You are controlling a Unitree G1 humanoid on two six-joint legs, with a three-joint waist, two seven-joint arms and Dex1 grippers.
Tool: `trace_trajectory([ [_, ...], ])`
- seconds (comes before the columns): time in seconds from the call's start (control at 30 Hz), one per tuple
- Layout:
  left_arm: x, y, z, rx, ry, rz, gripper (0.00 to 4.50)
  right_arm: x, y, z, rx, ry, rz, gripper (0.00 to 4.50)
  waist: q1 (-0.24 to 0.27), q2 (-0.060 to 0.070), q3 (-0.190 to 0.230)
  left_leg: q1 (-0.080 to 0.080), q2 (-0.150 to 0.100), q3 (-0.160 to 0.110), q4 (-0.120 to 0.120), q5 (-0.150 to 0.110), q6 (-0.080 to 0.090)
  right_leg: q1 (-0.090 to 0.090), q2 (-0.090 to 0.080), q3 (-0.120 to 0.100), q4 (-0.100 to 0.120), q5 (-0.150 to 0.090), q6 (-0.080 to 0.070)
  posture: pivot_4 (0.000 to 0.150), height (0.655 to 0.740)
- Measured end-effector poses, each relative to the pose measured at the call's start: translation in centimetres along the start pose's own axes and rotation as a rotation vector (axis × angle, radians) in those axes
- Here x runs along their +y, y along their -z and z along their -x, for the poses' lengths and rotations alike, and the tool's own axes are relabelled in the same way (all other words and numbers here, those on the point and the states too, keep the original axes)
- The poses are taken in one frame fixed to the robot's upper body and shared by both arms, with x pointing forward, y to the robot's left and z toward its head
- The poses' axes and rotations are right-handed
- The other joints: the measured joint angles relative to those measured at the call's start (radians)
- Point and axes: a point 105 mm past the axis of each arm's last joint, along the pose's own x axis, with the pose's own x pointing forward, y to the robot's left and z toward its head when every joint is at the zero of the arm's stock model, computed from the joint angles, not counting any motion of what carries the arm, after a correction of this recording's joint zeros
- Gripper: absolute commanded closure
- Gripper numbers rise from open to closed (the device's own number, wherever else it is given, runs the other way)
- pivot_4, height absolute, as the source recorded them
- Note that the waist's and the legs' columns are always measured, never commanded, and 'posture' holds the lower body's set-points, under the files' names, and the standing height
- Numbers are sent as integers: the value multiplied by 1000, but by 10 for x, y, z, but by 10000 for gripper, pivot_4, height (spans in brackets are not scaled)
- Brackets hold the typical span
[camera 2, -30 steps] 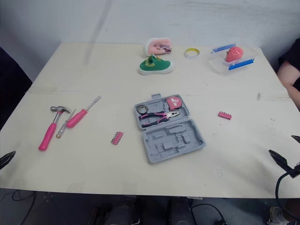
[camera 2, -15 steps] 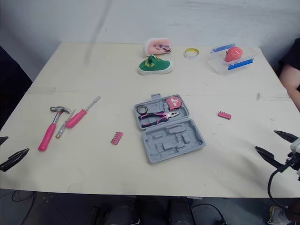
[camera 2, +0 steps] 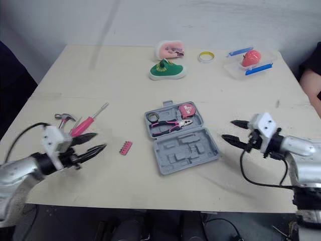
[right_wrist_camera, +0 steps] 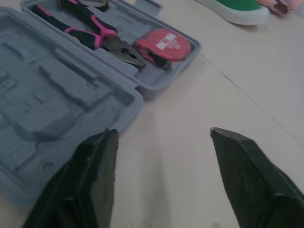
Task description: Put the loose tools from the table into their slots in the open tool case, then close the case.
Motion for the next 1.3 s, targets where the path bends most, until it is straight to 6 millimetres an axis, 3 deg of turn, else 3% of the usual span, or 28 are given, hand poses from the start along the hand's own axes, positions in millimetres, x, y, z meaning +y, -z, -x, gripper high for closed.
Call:
trace_trajectory([
  [0.1,-7,2,-17,24,-4,16,43395,-7,-2,-12,30,17,22,38104,1,0,0,0,0,0,1,0,0,1,0,0,0,0,1,1500,7400],
  [0.13,-11,2,-25,27,-2,23,45000,-9,-2,-17,43,20,33,44298,3,0,0,0,0,-1,1,0,0,1,0,0,0,1,1,1500,7400],
  [0.33,-34,6,-56,60,53,75,45000,-13,8,-39,122,20,94,44298,4,0,0,0,-1,-1,2,0,0,1,0,0,0,0,1,1500,7400],
  [0.5,-40,7,-73,78,51,81,45000,-23,22,-42,180,62,85,44298,3,0,0,0,-1,0,3,1,1,1,1,0,0,0,1,1500,7400],
  [0.67,-56,16,-98,136,97,100,45000,-23,22,-54,164,38,86,44298,2,0,0,0,0,-1,3,1,1,1,1,0,1,0,1,1500,7400],
  [1.0,-49,20,-126,167,41,90,45000,-15,28,-71,134,0,54,44298,1,0,0,0,0,-1,4,1,0,2,1,-1,1,1,1,1500,7400],
  [1.3,-42,20,-129,165,52,82,45000,-2,31,-59,130,-49,54,44298,3,0,0,0,0,-1,4,2,0,2,1,-1,1,1,1,1500,7400],
])
